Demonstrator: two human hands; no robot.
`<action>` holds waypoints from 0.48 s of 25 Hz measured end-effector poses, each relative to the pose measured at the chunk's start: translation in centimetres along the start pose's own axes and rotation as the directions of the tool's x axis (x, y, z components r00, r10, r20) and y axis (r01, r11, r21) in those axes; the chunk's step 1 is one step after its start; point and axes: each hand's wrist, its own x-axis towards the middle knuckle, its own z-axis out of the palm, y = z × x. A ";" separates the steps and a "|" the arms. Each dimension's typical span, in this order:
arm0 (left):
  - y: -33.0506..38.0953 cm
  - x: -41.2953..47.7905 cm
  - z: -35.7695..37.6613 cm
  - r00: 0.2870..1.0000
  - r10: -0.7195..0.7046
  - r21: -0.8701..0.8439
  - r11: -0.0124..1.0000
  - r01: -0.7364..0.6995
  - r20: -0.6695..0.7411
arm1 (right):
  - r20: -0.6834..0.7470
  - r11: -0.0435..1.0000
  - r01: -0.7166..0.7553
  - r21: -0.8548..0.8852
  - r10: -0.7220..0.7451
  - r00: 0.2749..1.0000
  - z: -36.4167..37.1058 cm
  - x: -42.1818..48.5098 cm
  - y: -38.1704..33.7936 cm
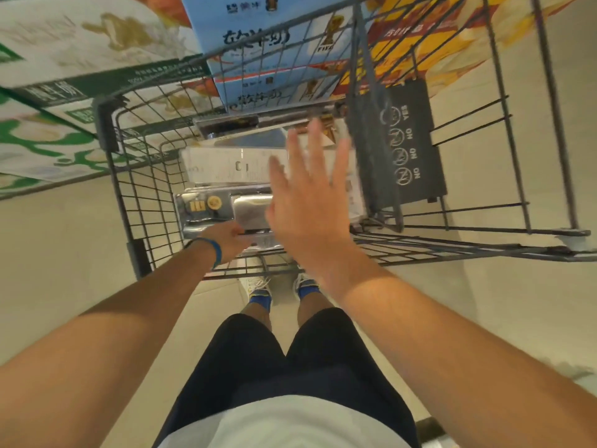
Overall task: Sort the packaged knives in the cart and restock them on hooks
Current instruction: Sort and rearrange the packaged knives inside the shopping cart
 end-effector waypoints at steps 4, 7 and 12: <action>0.3 3.7 0.8 0.998 0.053 0.195 0.980 -0.044 -0.040 | 0.387 0.943 -0.070 0.326 -0.065 0.920 5.4 1.6 -0.2; -0.3 6.9 1.4 0.992 0.041 0.526 0.850 0.028 -0.119 | 0.729 0.918 -0.250 0.307 -0.058 0.682 10.7 2.9 2.6; -0.4 10.5 1.7 0.945 0.148 0.687 0.720 0.098 -0.291 | 0.817 0.942 -0.168 0.289 -0.151 0.556 15.5 3.2 2.2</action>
